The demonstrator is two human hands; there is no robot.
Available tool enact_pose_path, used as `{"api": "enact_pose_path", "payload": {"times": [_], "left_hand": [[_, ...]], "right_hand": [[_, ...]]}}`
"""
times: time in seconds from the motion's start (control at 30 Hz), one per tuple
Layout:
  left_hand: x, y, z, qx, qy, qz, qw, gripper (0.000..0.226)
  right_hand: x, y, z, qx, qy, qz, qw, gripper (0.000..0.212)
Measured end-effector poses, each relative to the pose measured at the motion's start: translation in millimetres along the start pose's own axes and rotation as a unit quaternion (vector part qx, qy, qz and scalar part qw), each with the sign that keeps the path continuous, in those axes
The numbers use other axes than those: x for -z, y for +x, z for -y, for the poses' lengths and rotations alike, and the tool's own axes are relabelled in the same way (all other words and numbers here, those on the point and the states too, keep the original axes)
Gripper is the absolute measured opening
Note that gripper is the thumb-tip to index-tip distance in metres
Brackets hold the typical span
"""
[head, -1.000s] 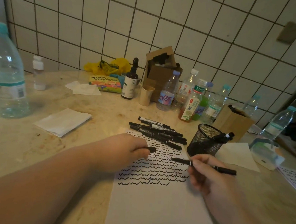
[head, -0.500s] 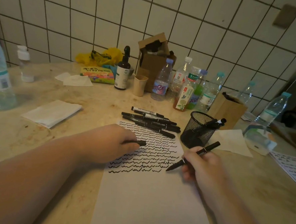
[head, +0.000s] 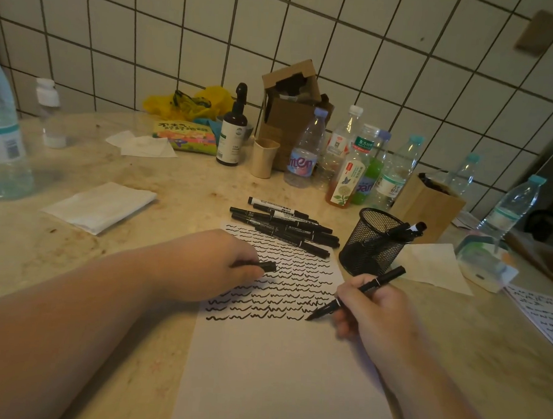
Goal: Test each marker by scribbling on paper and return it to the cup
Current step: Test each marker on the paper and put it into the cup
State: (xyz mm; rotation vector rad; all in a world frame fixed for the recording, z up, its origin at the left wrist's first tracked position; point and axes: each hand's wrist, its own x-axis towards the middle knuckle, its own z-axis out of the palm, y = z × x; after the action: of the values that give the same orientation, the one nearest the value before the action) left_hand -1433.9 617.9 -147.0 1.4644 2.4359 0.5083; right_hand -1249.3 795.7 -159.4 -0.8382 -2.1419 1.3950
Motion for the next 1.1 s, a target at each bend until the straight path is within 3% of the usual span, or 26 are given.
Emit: {"api": "enact_pose_path", "payload": {"times": [0.37, 0.47, 0.63, 0.77, 0.93, 1.1], "left_hand": [[1, 0, -1, -0.003, -0.009, -0.003, 1.000, 0.025], [0, -1, -1, -0.012, -0.007, -0.007, 1.000, 0.026], [0, -2, -4, -0.028, -0.016, -0.029, 0.999, 0.023], [-2, -2, -4, -0.042, -0.017, -0.036, 0.998, 0.024], [-2, -2, -7, -0.048, -0.037, -0.028, 0.998, 0.025], [-3, -3, -8, -0.065, -0.055, -0.021, 0.996, 0.023]], "right_hand": [[6, 2, -1, 0.015, -0.071, -0.057, 0.996, 0.024], [8, 4, -3, 0.018, -0.016, -0.085, 0.996, 0.020], [7, -1, 5, 0.062, 0.141, 0.001, 0.988, 0.012], [6, -4, 5, 0.071, 0.250, 0.065, 0.963, 0.027], [3, -5, 5, 0.066, 0.208, 0.070, 0.973, 0.034], [2, -6, 9, 0.078, 0.150, 0.082, 0.982, 0.014]]}}
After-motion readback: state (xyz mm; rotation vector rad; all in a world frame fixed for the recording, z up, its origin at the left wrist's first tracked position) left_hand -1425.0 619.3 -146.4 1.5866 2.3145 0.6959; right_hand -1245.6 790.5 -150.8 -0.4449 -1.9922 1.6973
